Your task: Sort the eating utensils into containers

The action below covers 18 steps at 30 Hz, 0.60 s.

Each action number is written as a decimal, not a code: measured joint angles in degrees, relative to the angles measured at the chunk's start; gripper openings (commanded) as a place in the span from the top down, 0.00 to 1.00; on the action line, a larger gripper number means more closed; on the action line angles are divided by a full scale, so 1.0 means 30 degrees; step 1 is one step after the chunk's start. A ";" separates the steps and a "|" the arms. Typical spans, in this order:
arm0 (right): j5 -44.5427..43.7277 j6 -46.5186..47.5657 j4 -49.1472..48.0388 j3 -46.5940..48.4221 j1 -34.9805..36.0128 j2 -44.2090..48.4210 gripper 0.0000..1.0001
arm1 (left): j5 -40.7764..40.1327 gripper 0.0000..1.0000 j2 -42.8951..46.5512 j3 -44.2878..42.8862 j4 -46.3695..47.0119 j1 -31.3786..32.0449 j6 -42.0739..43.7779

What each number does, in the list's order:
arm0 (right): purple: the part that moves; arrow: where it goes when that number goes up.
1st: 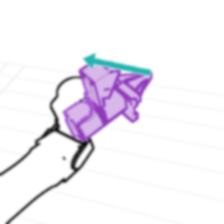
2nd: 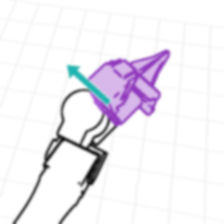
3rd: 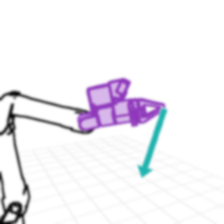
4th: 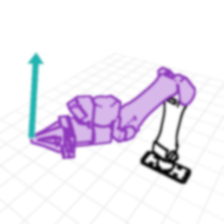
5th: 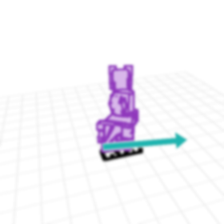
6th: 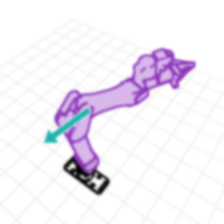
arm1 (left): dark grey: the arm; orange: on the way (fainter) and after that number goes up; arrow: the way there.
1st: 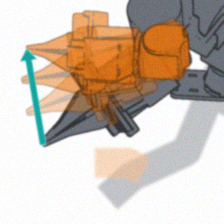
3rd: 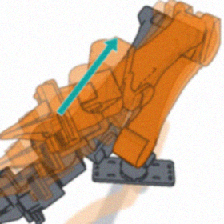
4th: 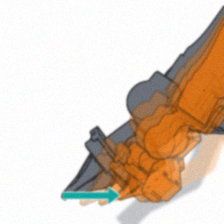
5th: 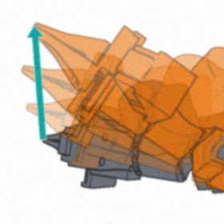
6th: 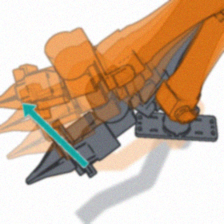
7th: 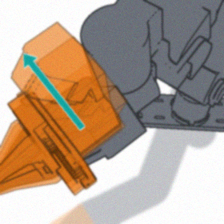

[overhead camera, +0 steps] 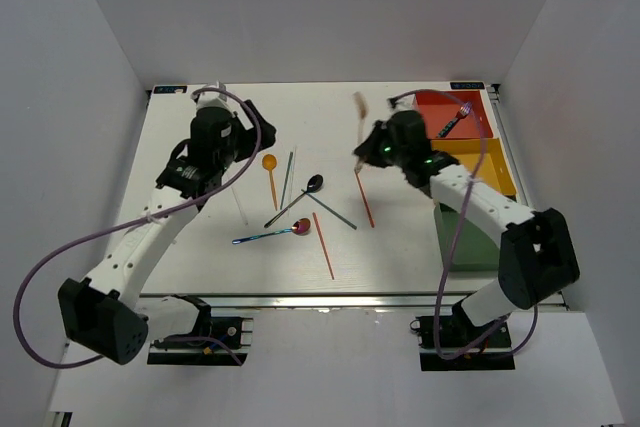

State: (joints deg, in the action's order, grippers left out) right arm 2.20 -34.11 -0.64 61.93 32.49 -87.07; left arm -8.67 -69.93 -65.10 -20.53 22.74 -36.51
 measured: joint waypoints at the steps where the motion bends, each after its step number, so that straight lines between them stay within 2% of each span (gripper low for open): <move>1: -0.0372 -0.0102 0.0525 -0.0007 -0.1304 0.0372 1.00 | -0.0736 0.02 0.0313 -0.0204 -0.0619 0.0000 0.0517; 5: -0.2062 -0.0321 0.1566 0.0087 -0.6666 0.1151 1.00 | -0.2922 0.02 0.2149 0.0532 -0.2237 0.0000 0.2484; 9: -0.2820 -0.0692 0.2514 0.1829 -0.9981 -0.0532 1.00 | -0.3657 0.02 0.3832 0.3366 -0.2353 0.0000 0.3679; 13: -0.3082 -0.1005 0.3147 0.5938 -1.1606 -0.4466 1.00 | -0.3912 0.02 0.4014 0.5734 -0.2885 0.0000 0.4364; 18: -0.4000 -0.1158 0.5246 1.2961 -1.2131 -0.9974 1.00 | -0.3920 0.02 0.4116 0.6200 -0.2973 0.0000 0.4962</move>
State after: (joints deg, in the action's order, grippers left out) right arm -9.80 -37.58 15.09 100.82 -3.90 -116.99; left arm -20.43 -57.58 -46.50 -29.45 22.74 -21.63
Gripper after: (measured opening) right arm 0.020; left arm 0.980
